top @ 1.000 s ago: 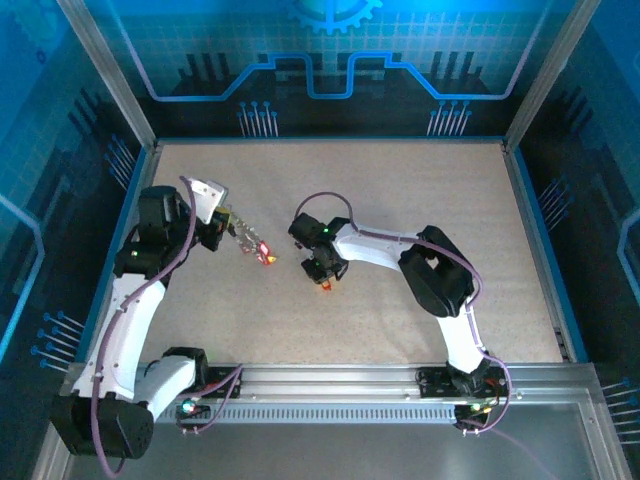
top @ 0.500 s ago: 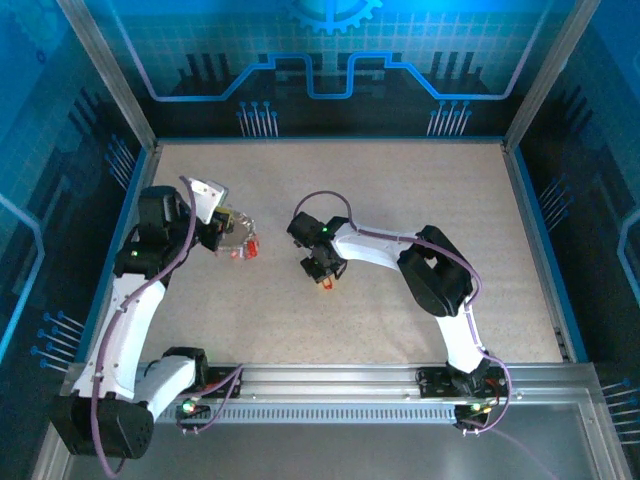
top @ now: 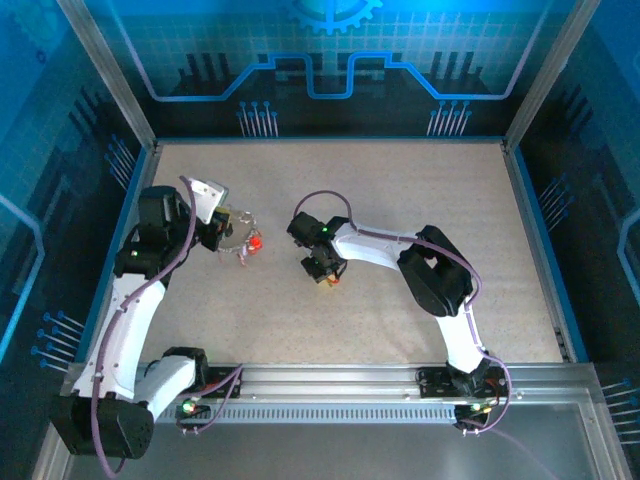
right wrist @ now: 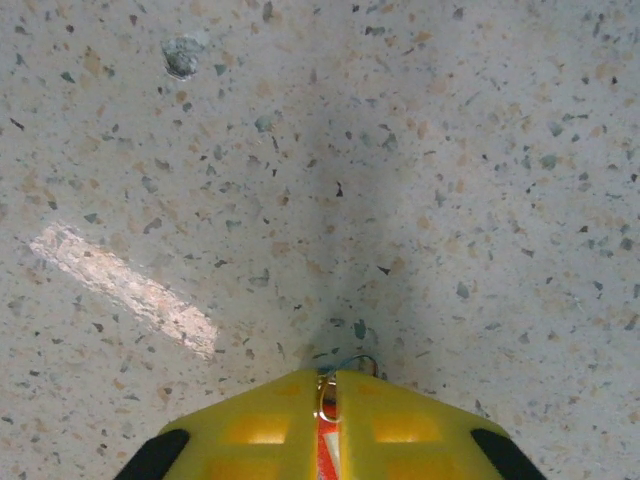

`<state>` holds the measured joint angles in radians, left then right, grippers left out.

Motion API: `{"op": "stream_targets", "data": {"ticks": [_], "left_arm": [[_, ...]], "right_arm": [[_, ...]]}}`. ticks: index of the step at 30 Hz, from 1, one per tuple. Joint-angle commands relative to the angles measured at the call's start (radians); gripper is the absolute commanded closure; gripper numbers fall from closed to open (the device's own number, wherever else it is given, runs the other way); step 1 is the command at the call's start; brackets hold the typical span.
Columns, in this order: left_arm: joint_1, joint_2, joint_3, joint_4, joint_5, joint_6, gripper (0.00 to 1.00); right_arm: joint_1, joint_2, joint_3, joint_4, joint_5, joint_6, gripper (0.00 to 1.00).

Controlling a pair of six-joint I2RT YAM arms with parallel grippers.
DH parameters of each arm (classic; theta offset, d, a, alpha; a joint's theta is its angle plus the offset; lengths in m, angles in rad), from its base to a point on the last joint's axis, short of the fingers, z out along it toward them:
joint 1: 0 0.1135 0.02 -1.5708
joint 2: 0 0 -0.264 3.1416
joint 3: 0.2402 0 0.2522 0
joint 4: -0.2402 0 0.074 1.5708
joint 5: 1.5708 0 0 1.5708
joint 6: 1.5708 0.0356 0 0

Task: Put the keys on the keyring

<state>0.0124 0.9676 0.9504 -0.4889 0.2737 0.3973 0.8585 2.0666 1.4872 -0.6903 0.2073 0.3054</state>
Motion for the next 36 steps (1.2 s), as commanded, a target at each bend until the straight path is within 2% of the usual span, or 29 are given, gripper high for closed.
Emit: {"op": "stream_targets", "data": {"ticks": [1,6,14,21,30,36], "left_arm": [[0.009,-0.021,-0.002,0.029,0.018,-0.009,1.00],[0.009,-0.024,-0.005,0.029,0.018,-0.011,1.00],[0.009,-0.024,-0.006,0.030,0.015,-0.009,1.00],[0.009,-0.024,-0.005,0.030,0.012,-0.006,1.00],[0.010,-0.027,-0.005,0.027,0.010,-0.002,1.00],[0.009,-0.024,-0.002,0.025,0.023,-0.002,1.00]], "right_arm": [[-0.002,-0.004,0.005,-0.014,0.015,-0.005,0.84],[-0.001,0.000,0.004,-0.010,0.031,-0.001,0.80],[0.000,0.012,0.001,-0.003,0.090,0.010,0.82],[-0.001,0.015,0.004,-0.002,0.087,0.030,0.84],[-0.006,0.020,-0.017,-0.002,0.061,0.049,0.89],[-0.016,-0.008,-0.036,0.006,0.037,0.049,1.00]]}}
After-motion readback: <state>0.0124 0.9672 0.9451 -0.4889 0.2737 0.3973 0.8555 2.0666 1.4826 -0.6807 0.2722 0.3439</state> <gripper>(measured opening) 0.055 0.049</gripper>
